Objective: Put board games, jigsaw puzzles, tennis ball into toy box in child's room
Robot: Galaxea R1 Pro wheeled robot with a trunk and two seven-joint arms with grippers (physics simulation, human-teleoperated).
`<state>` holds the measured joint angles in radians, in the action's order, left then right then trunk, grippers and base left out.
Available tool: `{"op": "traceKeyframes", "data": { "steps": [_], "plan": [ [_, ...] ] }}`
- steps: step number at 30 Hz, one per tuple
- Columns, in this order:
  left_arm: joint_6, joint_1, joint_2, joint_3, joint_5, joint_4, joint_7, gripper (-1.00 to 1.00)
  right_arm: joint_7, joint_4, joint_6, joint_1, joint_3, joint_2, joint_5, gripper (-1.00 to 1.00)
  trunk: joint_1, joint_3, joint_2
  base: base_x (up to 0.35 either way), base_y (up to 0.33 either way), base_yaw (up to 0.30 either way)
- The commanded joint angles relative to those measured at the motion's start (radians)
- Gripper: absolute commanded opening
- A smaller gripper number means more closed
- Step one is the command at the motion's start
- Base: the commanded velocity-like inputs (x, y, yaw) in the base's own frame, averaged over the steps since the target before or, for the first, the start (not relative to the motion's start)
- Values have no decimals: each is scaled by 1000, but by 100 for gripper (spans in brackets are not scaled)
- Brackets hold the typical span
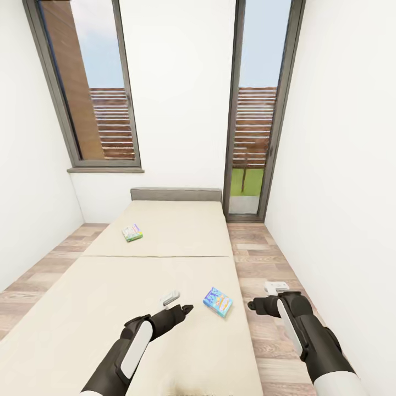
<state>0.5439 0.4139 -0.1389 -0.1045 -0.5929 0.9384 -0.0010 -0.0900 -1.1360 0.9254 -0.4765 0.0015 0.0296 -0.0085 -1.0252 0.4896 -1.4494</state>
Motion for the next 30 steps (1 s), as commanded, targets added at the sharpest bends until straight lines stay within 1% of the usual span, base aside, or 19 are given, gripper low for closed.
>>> {"op": "traceKeyframes", "data": {
  "steps": [1,16,20,22,27,30],
  "plan": [
    [4,0,0,1,-2,1,0,100,-3,-1,4,-1,0,0,0,100,0,1,-1,-69,-57,4],
    [15,0,-3,4,-5,9,1,100,-3,-1,4,-1,-3,2,-1,100,0,1,-1,-26,-22,2],
    [32,0,-3,5,-9,21,2,100,-3,-1,4,-2,-5,2,0,100,0,1,-1,-6,-5,0],
    [40,0,-3,5,-13,25,2,100,-3,-1,4,-3,-6,2,0,100,8,-5,13,-4,-3,0],
    [64,0,-2,5,-42,38,6,100,-4,1,4,-4,-8,2,0,100,27,-21,48,-2,-2,0],
    [67,0,-1,5,-47,40,6,100,-4,1,4,-4,-9,3,1,100,38,-30,69,-1,-1,0]
  ]
}}
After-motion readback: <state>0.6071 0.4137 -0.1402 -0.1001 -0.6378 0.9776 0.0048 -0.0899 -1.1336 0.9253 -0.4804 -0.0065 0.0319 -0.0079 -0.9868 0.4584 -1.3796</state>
